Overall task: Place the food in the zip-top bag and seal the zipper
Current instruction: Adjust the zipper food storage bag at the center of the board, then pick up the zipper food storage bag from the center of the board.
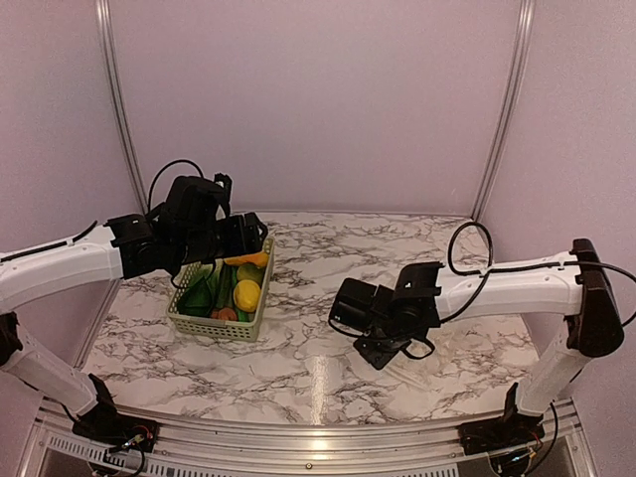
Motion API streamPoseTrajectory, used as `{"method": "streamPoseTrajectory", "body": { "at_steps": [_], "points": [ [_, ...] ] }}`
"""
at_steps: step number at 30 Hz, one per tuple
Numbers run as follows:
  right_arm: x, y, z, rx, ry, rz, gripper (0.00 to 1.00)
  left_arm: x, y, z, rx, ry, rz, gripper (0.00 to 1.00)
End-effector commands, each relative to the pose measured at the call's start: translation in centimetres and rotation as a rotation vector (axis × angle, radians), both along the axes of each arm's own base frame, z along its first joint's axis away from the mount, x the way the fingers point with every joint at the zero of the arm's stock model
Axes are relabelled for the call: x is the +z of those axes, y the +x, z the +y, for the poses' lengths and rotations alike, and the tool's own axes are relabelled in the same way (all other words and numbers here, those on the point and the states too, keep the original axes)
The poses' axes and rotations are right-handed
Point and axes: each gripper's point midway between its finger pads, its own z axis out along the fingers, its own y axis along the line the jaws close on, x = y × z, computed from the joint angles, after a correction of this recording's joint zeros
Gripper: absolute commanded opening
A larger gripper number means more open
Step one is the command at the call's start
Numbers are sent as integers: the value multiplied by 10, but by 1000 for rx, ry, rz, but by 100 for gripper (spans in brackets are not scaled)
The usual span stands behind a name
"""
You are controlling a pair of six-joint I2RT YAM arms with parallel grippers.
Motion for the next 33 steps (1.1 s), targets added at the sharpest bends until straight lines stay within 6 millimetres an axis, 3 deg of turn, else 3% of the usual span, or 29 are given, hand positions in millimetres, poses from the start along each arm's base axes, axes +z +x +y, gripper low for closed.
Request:
{"method": "streamPoseTrajectory", "body": {
  "at_steps": [1,5,8,11,13,17,22,33],
  "points": [
    [30,32,17,-9,44,-111,0,-14,-4,-7,-18,-7,67,79],
    [64,64,33,-29,118,-181,0,-18,-4,-16,-34,-37,91,78],
    [79,73,42,2,136,-185,2,-18,-3,-20,-40,-37,101,78],
    [55,56,38,24,105,-88,20,-18,-1,-17,-21,-22,100,78],
    [34,38,33,37,82,-30,26,-17,0,-14,-9,-19,97,79],
    [12,13,24,31,53,29,37,-21,-2,-11,4,-11,111,79],
    [-8,1,6,-2,-21,75,40,-32,-7,-6,8,-2,145,79],
    [-32,3,-18,-23,-136,71,37,-37,-9,-5,7,5,154,79]
  ]
}}
